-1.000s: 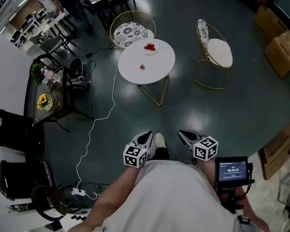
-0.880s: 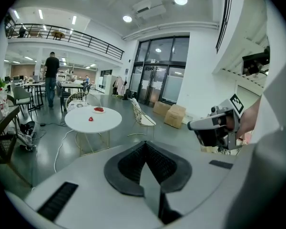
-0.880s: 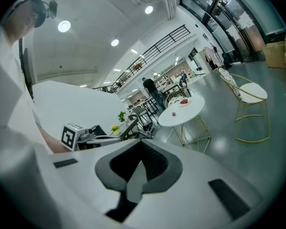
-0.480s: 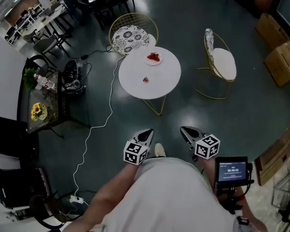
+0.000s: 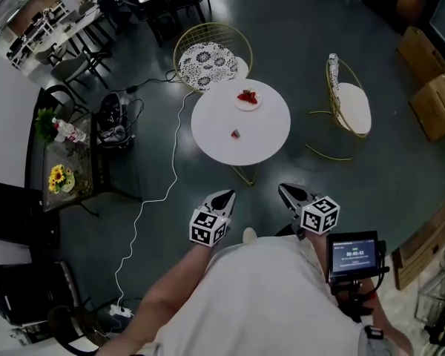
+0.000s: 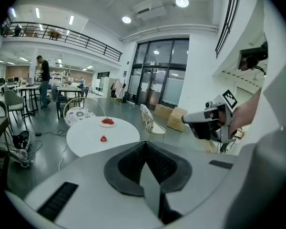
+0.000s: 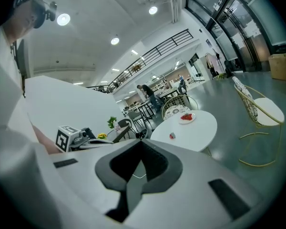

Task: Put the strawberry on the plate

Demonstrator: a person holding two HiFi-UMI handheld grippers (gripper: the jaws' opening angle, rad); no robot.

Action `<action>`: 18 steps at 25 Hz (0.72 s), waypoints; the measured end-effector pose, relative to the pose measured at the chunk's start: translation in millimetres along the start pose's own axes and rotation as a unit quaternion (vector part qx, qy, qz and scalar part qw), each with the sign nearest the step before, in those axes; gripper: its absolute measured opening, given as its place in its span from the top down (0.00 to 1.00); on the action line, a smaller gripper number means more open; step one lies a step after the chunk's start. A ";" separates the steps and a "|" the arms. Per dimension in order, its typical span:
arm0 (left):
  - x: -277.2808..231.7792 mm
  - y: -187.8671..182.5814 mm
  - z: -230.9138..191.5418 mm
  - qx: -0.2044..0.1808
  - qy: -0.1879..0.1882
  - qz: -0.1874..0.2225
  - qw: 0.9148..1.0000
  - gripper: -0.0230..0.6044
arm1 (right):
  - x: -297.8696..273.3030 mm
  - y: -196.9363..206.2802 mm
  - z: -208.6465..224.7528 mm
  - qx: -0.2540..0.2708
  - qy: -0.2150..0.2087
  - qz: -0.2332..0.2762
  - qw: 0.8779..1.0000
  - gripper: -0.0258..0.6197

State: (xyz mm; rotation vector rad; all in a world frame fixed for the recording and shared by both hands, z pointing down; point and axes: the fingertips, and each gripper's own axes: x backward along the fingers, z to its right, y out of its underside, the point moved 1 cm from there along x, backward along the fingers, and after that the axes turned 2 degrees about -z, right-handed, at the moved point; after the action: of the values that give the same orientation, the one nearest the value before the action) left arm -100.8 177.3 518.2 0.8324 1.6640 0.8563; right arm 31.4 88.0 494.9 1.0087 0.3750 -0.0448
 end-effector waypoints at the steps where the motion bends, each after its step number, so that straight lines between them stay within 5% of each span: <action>1: 0.3 -1.6 -5.2 0.001 -0.003 0.000 1.000 0.95 | -4.5 -2.8 1.6 0.000 0.000 -0.001 1.000 0.95; 18: -51.4 -14.2 -74.7 0.024 -0.034 -0.037 0.998 0.95 | -105.4 -44.4 51.3 0.000 -0.062 -0.044 0.997 0.95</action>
State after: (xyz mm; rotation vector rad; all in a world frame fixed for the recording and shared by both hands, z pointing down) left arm -163.6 116.3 545.6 0.8190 1.6513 0.7315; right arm -61.8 7.2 517.4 0.9832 0.3067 -0.1862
